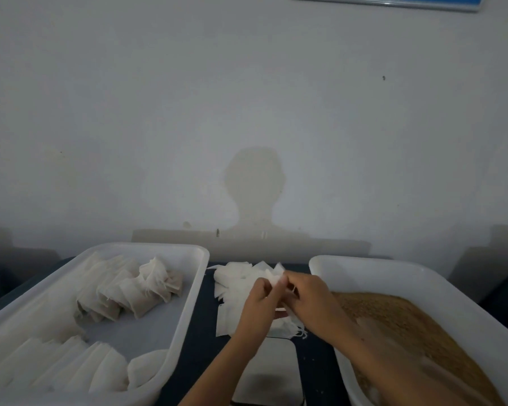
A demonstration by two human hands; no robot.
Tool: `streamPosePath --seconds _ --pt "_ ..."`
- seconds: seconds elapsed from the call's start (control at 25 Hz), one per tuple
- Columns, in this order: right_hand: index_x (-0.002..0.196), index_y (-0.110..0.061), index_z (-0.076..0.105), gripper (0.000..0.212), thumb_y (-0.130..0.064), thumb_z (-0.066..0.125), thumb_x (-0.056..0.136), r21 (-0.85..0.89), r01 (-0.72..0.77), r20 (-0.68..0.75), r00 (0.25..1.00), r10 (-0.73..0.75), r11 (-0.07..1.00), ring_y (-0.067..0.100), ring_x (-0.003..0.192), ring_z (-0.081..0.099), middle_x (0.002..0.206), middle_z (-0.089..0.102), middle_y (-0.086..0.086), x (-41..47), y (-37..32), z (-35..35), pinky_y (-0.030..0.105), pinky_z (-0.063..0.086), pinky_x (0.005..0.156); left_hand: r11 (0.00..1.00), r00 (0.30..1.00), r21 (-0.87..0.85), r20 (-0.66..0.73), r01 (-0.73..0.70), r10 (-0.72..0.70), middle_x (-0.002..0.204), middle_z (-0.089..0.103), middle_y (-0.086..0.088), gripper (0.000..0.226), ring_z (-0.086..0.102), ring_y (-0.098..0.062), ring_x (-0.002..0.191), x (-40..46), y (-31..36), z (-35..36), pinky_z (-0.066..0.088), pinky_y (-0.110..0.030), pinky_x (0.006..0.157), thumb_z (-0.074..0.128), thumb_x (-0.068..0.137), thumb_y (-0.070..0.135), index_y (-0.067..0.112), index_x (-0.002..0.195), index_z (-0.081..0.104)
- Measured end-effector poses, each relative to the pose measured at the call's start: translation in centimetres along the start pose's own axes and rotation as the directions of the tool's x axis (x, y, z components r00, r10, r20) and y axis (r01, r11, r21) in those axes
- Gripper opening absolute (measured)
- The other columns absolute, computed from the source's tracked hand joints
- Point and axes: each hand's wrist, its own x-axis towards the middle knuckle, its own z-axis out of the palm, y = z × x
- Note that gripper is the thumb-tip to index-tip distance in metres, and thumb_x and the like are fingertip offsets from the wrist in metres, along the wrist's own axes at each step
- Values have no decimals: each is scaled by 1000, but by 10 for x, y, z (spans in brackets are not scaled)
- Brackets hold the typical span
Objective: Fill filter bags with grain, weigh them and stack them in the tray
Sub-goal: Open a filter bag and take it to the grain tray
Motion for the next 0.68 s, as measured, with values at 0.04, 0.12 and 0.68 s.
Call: streamPosePath --seconds 0.04,0.12,0.68 --pt "76 -23 56 21 -27 54 96 5 -10 12 1000 10 1000 0 59 54 68 57 -11 2 0 2 9 42 60 1000 1000 -29 -24 7 -8 95 67 -13 36 68 -15 84 3 0 0 54 -16 61 44 99 32 -2 98 55" --pt "70 -27 50 28 -31 51 98 -13 -21 28 999 21 1000 1 55 50 62 52 -12 7 3 5 11 40 57 999 998 -48 -65 22 -25 86 70 -9 33 70 -14 76 10 -1 -2 53 -16 59 38 102 26 5 93 61" --pt "75 5 54 33 -20 50 97 288 -344 -95 919 384 894 11 55 46 66 48 8 4 72 -25 14 42 49 577 993 808 -87 114 -74 141 36 -13 57 36 -27 131 74 -37 -14 33 -31 105 52 97 24 5 142 22"
